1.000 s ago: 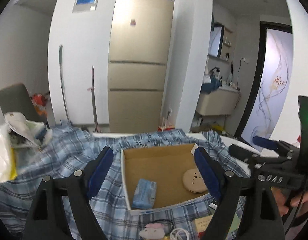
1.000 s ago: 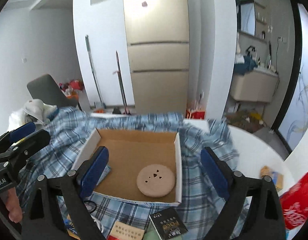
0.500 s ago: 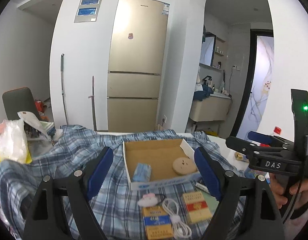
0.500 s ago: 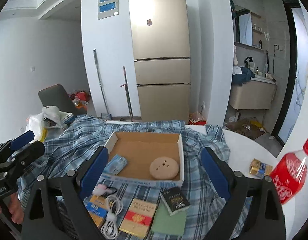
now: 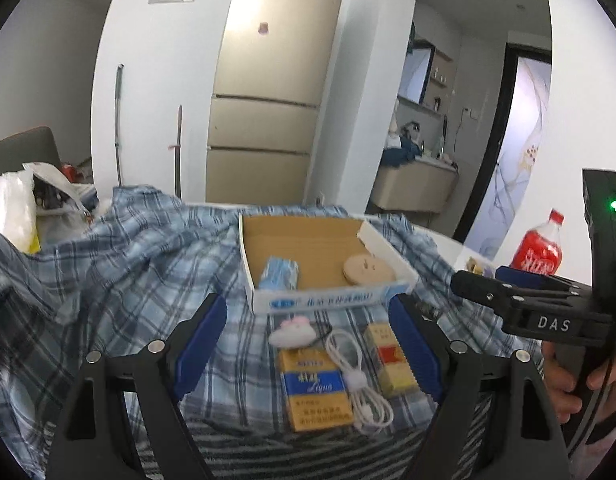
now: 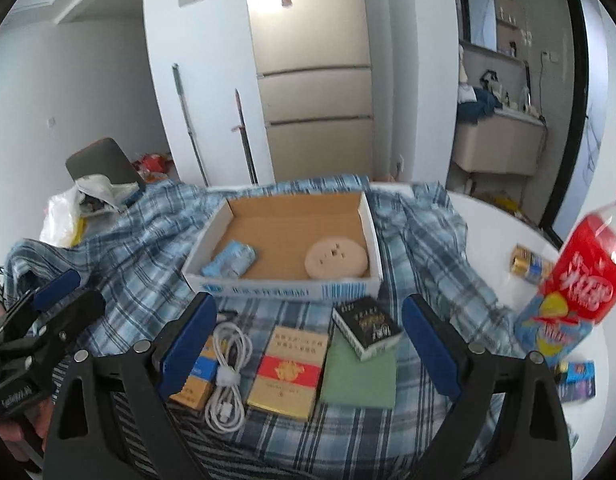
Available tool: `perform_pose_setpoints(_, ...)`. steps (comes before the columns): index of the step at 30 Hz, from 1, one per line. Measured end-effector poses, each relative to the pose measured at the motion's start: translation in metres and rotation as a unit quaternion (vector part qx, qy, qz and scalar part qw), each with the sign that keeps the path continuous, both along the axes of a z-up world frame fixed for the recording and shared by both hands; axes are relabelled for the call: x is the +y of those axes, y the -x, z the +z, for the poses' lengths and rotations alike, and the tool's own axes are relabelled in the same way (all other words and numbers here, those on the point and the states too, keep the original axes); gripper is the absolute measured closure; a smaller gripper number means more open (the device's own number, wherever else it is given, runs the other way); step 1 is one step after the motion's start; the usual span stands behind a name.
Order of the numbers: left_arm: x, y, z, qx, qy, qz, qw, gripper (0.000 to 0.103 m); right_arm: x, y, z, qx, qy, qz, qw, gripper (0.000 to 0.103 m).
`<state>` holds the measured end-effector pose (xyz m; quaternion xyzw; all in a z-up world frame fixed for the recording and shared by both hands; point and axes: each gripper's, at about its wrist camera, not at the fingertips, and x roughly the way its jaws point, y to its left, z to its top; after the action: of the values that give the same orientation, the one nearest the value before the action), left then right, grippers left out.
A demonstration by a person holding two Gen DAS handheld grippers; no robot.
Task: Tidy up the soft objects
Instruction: 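Withdraw both grippers from the box toward the remaining items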
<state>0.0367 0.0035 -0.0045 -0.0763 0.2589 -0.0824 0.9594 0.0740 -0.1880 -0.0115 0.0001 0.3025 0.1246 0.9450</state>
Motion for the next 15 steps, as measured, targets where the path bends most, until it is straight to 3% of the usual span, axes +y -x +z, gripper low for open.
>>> perform_pose_setpoints(15, 0.005, -0.021, -0.039, 0.044, -0.011, 0.045, 0.9979, 0.018, 0.019, -0.015, -0.054, 0.081, 0.02, -0.031, 0.996, 0.01)
